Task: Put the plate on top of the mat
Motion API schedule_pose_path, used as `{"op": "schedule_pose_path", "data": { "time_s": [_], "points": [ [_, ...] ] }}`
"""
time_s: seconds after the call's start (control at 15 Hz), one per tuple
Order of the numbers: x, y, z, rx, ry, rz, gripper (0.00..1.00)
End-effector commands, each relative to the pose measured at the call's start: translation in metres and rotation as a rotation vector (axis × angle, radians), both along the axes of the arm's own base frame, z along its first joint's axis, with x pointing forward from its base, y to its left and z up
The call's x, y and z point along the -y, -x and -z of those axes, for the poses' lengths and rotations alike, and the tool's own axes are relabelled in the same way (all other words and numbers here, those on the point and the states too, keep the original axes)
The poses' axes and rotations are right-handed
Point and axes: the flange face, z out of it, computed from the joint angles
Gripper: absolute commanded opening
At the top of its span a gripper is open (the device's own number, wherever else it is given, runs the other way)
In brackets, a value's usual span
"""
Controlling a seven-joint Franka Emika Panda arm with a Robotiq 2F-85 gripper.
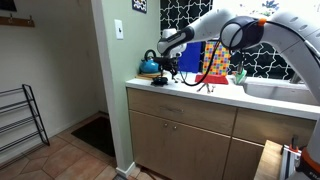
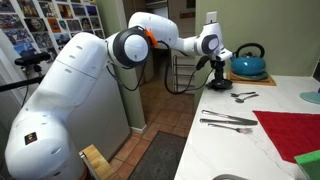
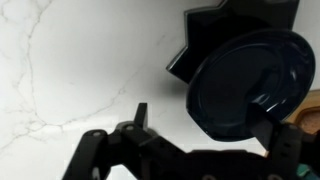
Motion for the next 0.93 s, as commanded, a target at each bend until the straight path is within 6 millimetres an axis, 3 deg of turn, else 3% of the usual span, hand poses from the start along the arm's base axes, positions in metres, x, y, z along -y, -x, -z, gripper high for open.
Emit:
{"op": "schedule_pose_path", "data": {
  "time_s": [0.0, 0.4, 0.47, 0.53, 0.87],
  "points": [
    [0.007, -0.007, 0.01, -0.003, 0.011, -0.083, 1.0],
    [0.017, -0.008, 0.017, 0.014, -0.027, -0.156, 1.0],
    [0.018, -0.008, 0.017, 0.016, -0.045, -0.169, 0.92],
    [0.019, -0.007, 0.017, 0.02, -0.061, -0.181, 0.74],
    [0.019, -0.005, 0.016, 0.022, -0.115, -0.204, 0.35]
  ]
}}
